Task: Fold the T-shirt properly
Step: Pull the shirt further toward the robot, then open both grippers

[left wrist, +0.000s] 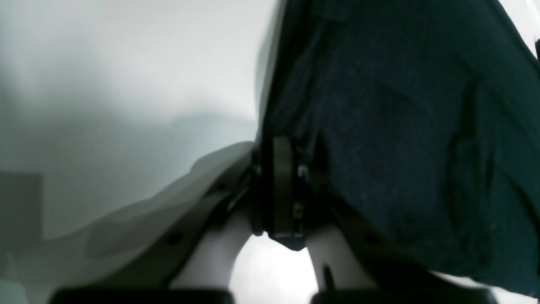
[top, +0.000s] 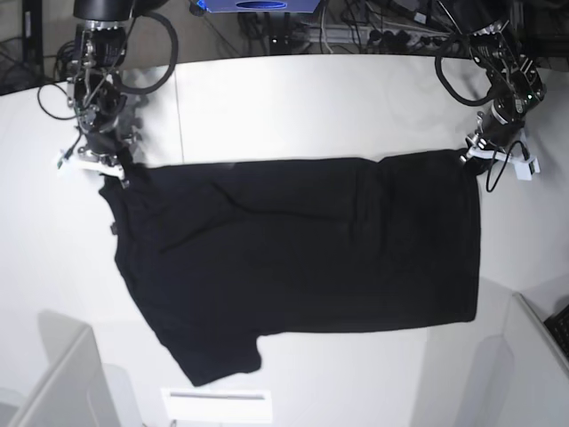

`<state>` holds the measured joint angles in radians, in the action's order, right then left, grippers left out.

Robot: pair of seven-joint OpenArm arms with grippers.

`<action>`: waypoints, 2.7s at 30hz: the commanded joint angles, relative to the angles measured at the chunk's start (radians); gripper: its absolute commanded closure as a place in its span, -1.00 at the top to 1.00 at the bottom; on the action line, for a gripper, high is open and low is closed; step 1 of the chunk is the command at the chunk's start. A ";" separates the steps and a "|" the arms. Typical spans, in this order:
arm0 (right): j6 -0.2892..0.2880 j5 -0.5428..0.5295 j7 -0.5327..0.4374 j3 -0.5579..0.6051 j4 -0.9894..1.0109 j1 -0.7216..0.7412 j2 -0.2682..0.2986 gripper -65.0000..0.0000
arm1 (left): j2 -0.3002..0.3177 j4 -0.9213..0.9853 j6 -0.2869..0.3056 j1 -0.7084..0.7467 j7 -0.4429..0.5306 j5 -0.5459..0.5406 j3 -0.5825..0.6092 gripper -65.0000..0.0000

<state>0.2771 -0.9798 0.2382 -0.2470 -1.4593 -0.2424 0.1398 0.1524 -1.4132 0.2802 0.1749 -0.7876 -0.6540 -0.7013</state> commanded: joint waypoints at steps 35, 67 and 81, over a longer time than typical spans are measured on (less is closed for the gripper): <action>0.035 0.003 0.172 -0.167 -0.240 -0.242 -0.002 -1.00 | 0.013 -0.294 -0.016 0.303 -0.029 0.035 -0.002 -1.00; 0.035 0.006 0.169 -0.165 -0.335 -0.410 -0.004 -1.00 | 0.013 -0.303 -0.016 0.424 -0.028 0.036 -0.004 -1.00; 0.035 0.006 0.172 -0.167 -0.337 -0.415 -0.002 -0.60 | 0.013 -0.303 -0.016 0.427 -0.028 0.035 -0.016 -0.45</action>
<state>0.3153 -0.9710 0.4202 -0.4061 -1.7782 -0.6472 0.1280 0.1547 -1.7027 0.2630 0.5884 -0.8085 -0.6220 -0.7074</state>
